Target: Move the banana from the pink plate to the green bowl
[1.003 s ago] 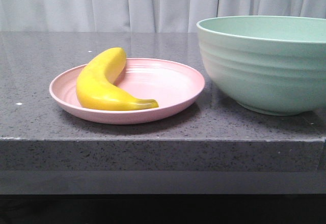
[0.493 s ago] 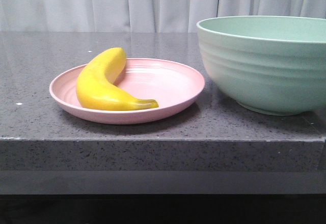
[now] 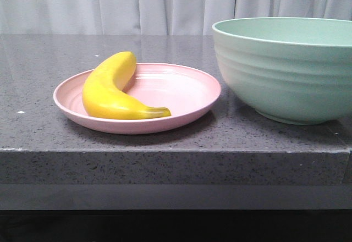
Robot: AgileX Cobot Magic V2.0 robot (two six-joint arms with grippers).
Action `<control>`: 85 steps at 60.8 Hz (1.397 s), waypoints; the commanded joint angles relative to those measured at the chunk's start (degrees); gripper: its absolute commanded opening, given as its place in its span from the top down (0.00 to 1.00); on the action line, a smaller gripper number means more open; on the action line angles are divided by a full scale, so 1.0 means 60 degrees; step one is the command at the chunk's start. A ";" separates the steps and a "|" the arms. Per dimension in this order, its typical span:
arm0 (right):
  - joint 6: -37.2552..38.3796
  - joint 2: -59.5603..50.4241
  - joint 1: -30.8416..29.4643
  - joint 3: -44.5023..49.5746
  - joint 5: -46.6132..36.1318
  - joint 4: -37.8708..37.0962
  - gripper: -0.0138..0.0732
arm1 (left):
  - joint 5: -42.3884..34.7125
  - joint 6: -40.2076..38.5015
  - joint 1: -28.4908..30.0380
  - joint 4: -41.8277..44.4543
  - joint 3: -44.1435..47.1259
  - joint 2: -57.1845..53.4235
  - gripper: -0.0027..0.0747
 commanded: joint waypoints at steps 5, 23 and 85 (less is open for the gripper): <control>0.0018 -0.0210 -0.0058 0.0009 -0.0726 -0.0083 0.91 | -0.0823 -0.0034 -0.0005 -0.0059 0.0020 -0.0174 0.99; 0.0018 -0.0210 -0.0058 0.0009 -0.0726 -0.0083 0.91 | -0.0823 -0.0034 -0.0005 -0.0059 0.0020 -0.0174 0.99; 0.0007 0.3841 -0.0058 -0.5153 0.0242 0.0384 0.91 | -0.0765 -0.0034 -0.0005 0.0008 -0.5220 0.5294 0.99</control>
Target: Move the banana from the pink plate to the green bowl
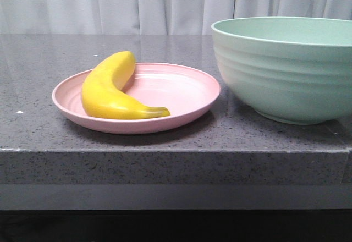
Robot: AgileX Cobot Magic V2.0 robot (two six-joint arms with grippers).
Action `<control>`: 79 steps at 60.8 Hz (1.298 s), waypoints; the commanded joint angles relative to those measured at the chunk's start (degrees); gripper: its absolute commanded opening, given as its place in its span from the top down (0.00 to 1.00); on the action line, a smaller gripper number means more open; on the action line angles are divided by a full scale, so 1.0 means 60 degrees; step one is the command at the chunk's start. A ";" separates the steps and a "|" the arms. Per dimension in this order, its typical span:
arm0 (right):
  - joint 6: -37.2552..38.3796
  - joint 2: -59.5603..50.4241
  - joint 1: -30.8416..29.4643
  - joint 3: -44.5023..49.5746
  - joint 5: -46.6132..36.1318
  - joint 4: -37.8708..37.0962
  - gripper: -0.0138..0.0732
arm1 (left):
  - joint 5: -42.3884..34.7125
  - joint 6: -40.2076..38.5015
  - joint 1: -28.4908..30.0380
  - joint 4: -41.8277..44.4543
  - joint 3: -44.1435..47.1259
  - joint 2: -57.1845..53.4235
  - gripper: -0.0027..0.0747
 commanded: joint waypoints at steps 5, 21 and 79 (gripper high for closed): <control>0.0007 0.0705 -0.0058 -0.0705 -0.0252 -0.0032 0.91 | -0.0906 -0.0034 -0.0005 -0.0071 -0.0699 0.0692 0.99; 0.0007 0.0706 -0.0058 -0.0705 -0.0270 -0.0032 0.33 | -0.1024 -0.0034 -0.0005 -0.0050 -0.0699 0.0692 0.36; 0.0007 0.0706 -0.0058 -0.0705 -0.0126 -0.0032 0.10 | 0.3864 0.0188 -0.5091 -0.0868 -0.5491 0.7981 0.20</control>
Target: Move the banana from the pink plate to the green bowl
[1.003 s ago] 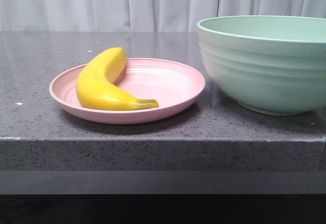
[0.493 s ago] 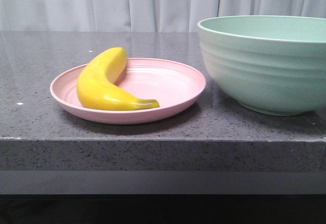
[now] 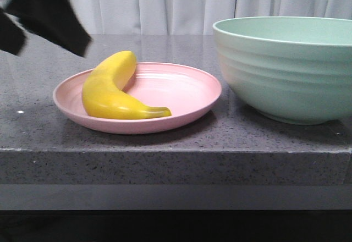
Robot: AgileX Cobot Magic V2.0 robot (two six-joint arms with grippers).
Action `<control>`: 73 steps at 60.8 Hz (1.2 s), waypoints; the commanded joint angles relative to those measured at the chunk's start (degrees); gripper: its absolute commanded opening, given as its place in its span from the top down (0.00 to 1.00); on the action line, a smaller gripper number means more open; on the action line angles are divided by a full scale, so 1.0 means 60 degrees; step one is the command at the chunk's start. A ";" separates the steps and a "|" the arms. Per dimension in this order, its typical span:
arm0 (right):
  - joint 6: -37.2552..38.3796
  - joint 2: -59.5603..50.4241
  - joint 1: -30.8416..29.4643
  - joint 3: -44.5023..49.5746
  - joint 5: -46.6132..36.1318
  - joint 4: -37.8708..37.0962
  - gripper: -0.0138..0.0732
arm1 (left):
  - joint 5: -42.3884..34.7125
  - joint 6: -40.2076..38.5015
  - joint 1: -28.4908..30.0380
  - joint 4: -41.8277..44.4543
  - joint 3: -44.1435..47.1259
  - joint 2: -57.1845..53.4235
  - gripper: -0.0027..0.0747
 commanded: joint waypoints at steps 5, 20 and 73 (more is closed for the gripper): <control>0.0007 0.0132 -0.0058 -0.0350 -0.0673 -0.0015 0.10 | -0.0265 -0.0176 -0.0404 -0.0302 -0.1149 0.0882 0.20; 0.0007 0.0132 -0.0058 -0.0350 -0.0673 -0.0015 0.10 | 0.0016 -0.0199 -0.0447 -0.0604 -0.1818 0.1956 0.20; 0.0007 0.0412 -0.0049 -0.0426 -0.0368 0.1959 0.10 | -0.0416 -0.0110 -0.0555 -0.0466 -0.3278 0.2040 0.89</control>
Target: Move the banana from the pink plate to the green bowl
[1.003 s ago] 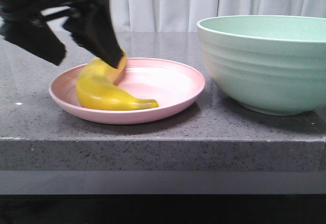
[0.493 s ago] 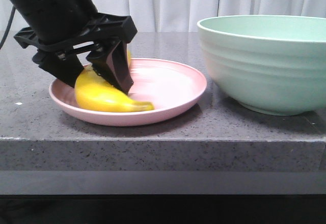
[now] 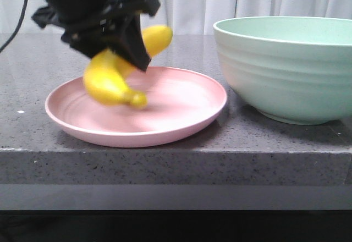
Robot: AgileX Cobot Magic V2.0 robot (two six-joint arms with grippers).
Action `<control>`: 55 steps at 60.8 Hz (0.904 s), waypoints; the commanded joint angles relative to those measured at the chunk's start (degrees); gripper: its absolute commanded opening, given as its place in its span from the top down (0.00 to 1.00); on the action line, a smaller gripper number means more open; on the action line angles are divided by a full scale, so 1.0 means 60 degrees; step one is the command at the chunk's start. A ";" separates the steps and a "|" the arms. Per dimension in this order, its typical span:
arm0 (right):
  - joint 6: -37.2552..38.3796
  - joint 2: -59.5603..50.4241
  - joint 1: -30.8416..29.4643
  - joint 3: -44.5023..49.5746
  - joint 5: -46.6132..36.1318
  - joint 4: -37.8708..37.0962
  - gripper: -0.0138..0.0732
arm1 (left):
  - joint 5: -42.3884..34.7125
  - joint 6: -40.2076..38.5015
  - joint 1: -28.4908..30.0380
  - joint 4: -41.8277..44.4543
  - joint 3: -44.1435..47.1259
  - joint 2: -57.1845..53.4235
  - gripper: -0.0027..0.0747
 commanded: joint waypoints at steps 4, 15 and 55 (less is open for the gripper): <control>-0.0007 0.0696 0.0000 -0.0511 -0.0398 0.2244 0.10 | -0.0077 0.0043 -0.0277 -0.0065 -0.1042 -0.0947 0.89; -0.1441 0.1870 0.0757 -0.1088 -0.0072 0.5573 0.10 | 0.0132 0.0234 -0.1071 -0.0065 -0.1416 -0.1613 0.89; -0.8784 0.6961 0.2625 -0.3372 0.2572 1.4864 0.10 | 0.0329 0.0251 -0.2419 -0.0107 -0.1416 -0.2069 0.89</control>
